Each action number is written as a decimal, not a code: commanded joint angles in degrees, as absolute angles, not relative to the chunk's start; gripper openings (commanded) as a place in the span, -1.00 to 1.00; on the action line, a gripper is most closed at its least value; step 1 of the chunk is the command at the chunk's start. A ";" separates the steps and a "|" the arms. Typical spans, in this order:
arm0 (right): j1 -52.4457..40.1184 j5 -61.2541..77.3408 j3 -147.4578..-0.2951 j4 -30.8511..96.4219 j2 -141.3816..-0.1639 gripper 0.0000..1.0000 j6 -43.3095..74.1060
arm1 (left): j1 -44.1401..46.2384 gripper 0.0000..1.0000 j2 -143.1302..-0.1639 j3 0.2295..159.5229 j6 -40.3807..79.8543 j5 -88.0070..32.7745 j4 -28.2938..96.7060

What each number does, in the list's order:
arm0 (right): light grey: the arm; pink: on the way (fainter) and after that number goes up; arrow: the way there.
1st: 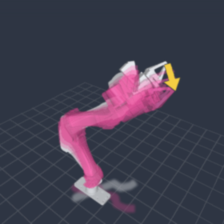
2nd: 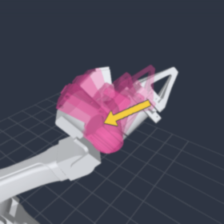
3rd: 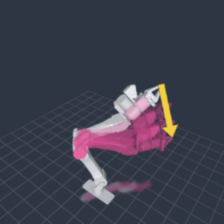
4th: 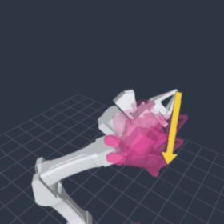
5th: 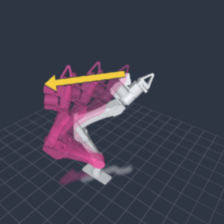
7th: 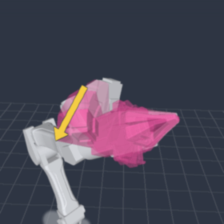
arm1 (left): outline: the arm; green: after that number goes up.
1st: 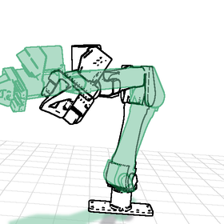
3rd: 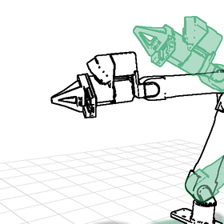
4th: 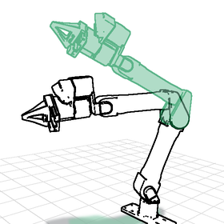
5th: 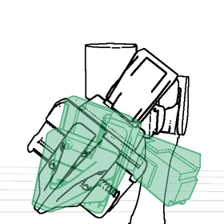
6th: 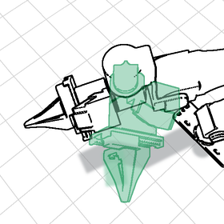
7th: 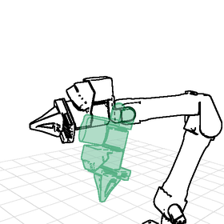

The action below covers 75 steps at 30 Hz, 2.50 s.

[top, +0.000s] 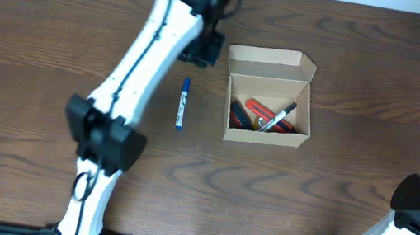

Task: Pack container
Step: 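Raise the left gripper and move it over the blue marker, then lower the left gripper and grasp the blue marker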

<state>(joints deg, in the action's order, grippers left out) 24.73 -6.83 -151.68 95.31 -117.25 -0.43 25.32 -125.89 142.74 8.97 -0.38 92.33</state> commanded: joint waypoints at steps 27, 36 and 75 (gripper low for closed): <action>24.93 -6.61 -152.46 95.42 -116.36 0.98 0.38 | 21.56 -0.25 -100.49 82.85 9.02 -2.07 52.97; 24.93 -6.61 -152.46 95.42 -116.36 0.98 0.38 | 18.50 -0.27 -104.77 76.90 7.68 -6.59 45.12; 24.93 -6.61 -152.46 95.39 -116.36 0.99 0.38 | 21.54 -0.27 -115.13 76.90 9.45 -9.19 37.41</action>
<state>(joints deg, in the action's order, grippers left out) 24.73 -6.83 -151.68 95.33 -117.25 -0.43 21.58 -115.39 77.10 9.10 -10.11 37.32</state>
